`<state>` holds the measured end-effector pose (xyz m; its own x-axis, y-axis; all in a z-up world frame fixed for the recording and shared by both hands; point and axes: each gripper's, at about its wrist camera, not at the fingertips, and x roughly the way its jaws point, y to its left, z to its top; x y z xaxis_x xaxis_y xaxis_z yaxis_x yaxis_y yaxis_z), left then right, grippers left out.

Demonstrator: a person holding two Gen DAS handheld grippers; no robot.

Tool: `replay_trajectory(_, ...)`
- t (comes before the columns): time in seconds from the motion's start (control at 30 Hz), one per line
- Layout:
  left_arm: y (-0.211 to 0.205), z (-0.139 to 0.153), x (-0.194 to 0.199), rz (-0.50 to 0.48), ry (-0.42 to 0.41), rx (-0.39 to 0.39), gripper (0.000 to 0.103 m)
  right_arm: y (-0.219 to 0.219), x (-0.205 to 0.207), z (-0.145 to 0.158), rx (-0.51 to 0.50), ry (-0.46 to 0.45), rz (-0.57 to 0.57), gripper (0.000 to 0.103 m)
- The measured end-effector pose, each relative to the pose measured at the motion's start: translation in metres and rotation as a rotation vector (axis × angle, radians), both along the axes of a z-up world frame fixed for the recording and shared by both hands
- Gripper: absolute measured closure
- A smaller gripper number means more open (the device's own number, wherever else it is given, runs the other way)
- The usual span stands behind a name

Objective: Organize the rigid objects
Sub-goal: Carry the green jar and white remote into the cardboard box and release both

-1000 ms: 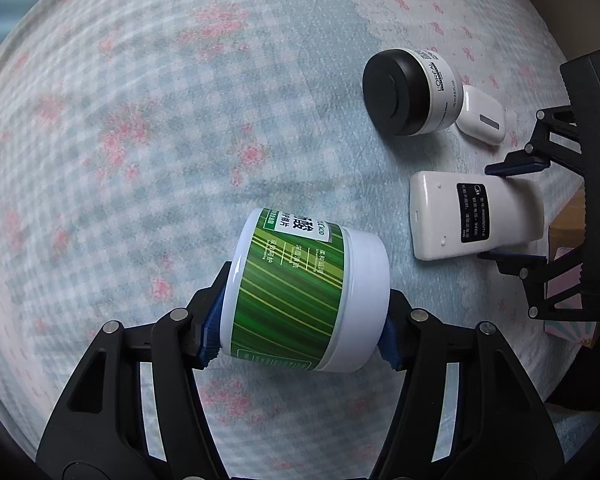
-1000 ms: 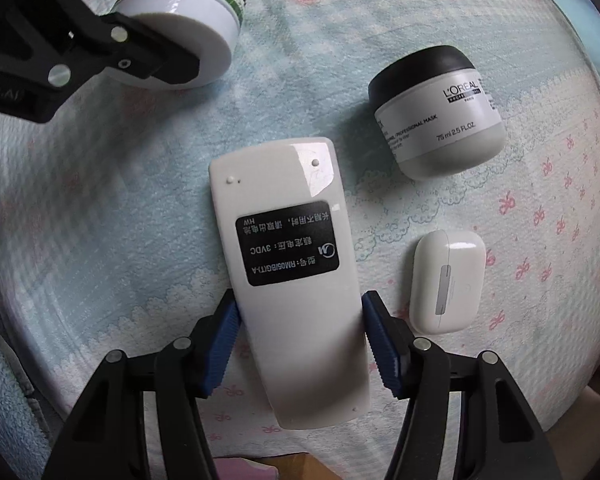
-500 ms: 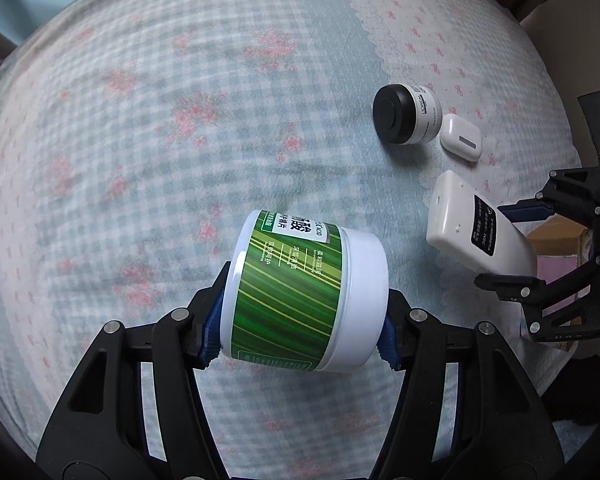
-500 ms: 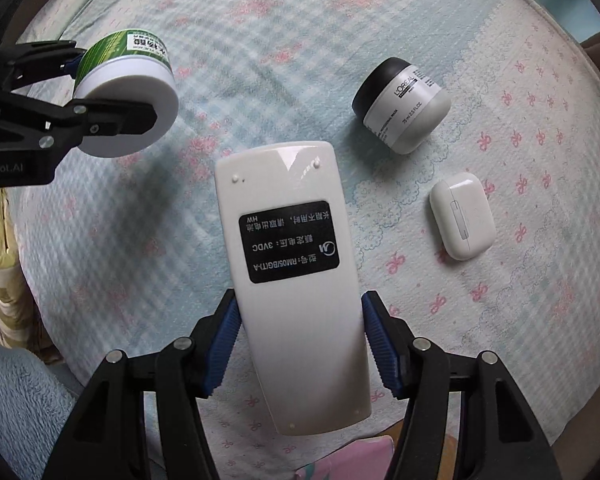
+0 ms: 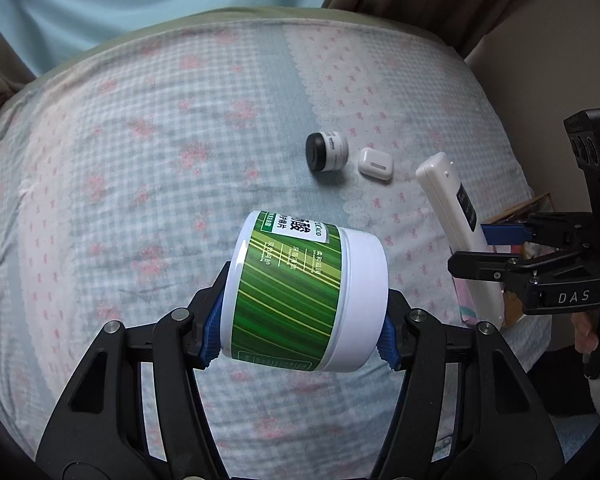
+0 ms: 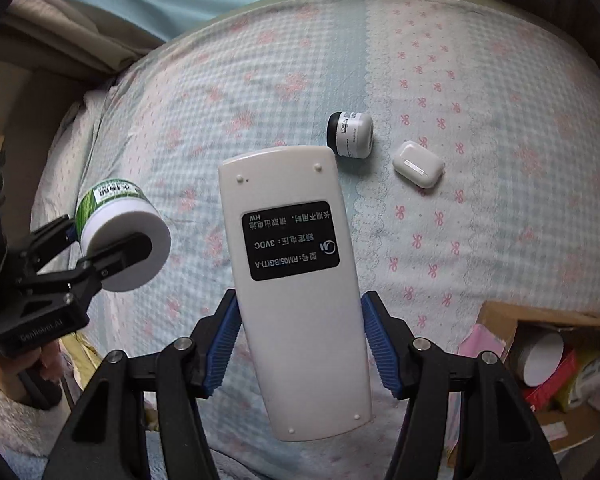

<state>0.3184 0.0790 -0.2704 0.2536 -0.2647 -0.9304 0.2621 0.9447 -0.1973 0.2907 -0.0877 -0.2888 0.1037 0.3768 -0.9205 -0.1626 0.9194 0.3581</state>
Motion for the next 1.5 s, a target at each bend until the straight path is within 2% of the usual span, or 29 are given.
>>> replay_trajectory(0.17,-0.042,0.021,-0.017,-0.109,-0.04,-0.05,0.046,-0.032,-0.028,0.032,0.023,-0.03,-0.132,0.047)
replay_trajectory(0.33,-0.087,0.028,-0.038,-0.173,-0.051,-0.082,0.047,-0.079,-0.055,0.049,0.069,-0.046,-0.274,0.047)
replay_trajectory(0.57,-0.145,0.034,-0.066,-0.179,-0.043,-0.088,0.047,-0.172,-0.09,0.056,0.151,-0.078,-0.467,0.048)
replay_trajectory(0.73,-0.196,0.034,-0.073,-0.159,-0.021,-0.113,0.047,-0.239,-0.107,0.04,0.19,-0.041,-0.537,0.051)
replay_trajectory(0.8,-0.219,0.03,-0.076,-0.156,-0.005,-0.127,0.047,-0.264,-0.109,0.025,0.234,-0.006,-0.562,0.076)
replay_trajectory(0.9,-0.253,0.018,-0.079,-0.154,0.021,-0.127,0.047,-0.293,-0.106,-0.005,0.226,0.074,-0.567,0.089)
replay_trajectory(0.97,-0.274,0.004,-0.081,-0.152,0.047,-0.116,0.047,-0.311,-0.102,-0.023,0.251,0.092,-0.561,0.092)
replay_trajectory(1.07,-0.301,-0.018,-0.085,-0.143,0.084,-0.098,0.047,-0.333,-0.098,-0.04,0.263,0.117,-0.563,0.093)
replay_trajectory(1.23,-0.337,-0.044,-0.09,-0.152,0.124,-0.059,0.047,-0.348,-0.097,-0.053,0.225,0.105,-0.482,0.093)
replay_trajectory(1.47,-0.366,-0.061,-0.089,-0.151,0.147,-0.004,0.046,-0.358,-0.103,-0.073,0.191,0.119,-0.414,0.092)
replay_trajectory(1.5,-0.37,-0.061,-0.089,-0.153,0.134,0.001,0.041,-0.36,-0.104,-0.075,0.185,0.116,-0.415,0.092)
